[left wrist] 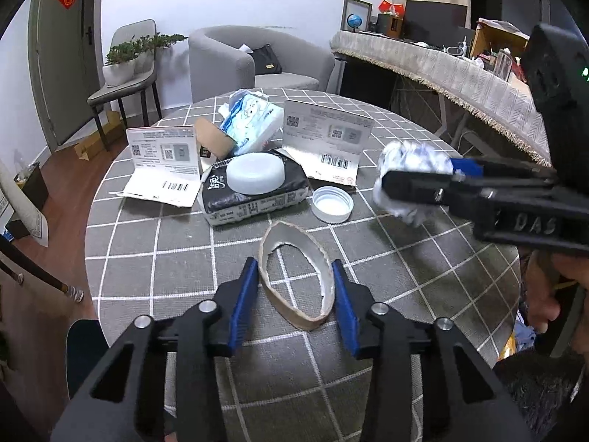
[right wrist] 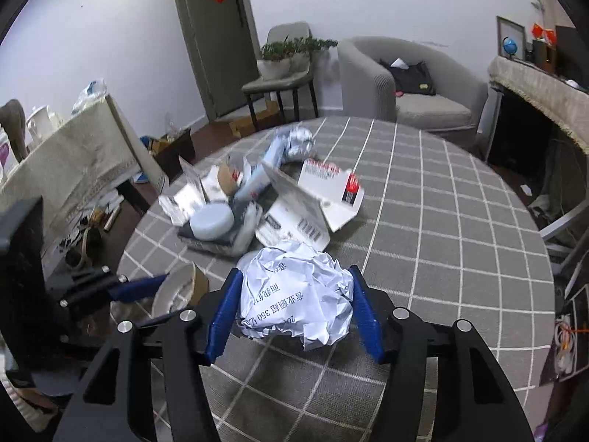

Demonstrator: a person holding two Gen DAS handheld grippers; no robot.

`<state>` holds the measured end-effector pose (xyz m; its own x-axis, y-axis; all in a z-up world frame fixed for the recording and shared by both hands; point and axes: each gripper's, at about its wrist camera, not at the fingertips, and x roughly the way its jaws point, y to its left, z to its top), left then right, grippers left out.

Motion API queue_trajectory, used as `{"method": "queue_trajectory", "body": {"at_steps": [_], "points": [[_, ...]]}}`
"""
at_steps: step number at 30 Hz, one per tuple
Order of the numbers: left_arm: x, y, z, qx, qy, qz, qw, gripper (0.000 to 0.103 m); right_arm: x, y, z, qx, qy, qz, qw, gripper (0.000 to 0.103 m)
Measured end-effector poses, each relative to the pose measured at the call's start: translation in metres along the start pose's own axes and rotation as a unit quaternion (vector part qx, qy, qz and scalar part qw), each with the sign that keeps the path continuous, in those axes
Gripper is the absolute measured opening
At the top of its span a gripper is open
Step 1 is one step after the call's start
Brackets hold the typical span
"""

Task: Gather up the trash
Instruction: 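Reach the right gripper to the crumpled white paper and close on it, then grasp the brown tape roll with the left gripper while the right carries the paper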

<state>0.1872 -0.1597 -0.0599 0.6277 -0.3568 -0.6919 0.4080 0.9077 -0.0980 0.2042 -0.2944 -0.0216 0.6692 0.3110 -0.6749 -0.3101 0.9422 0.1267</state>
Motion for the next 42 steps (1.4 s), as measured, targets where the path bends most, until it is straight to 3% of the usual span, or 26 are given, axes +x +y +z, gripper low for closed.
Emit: {"method": "queue_trajectory", "body": {"at_steps": [8,19,26,42], "points": [[-0.015,0.013,0.003,-0.004,-0.024,-0.019,0.9995,0.04,0.001,0.024,0.015,-0.008,-0.026,0.001,1.0,0.059],[-0.067,0.068,0.002,-0.026,-0.073,0.016,0.9969,0.04,0.023,0.103,0.04,-0.04,-0.043,0.047,0.997,0.058],[-0.076,0.129,-0.018,-0.079,-0.065,0.049,0.9935,0.04,0.043,0.154,0.048,-0.066,-0.035,0.071,0.995,0.058],[-0.061,0.234,-0.086,-0.188,0.017,0.089,0.9781,0.04,0.1,0.253,0.046,-0.105,0.017,0.121,0.987,0.059]]}}
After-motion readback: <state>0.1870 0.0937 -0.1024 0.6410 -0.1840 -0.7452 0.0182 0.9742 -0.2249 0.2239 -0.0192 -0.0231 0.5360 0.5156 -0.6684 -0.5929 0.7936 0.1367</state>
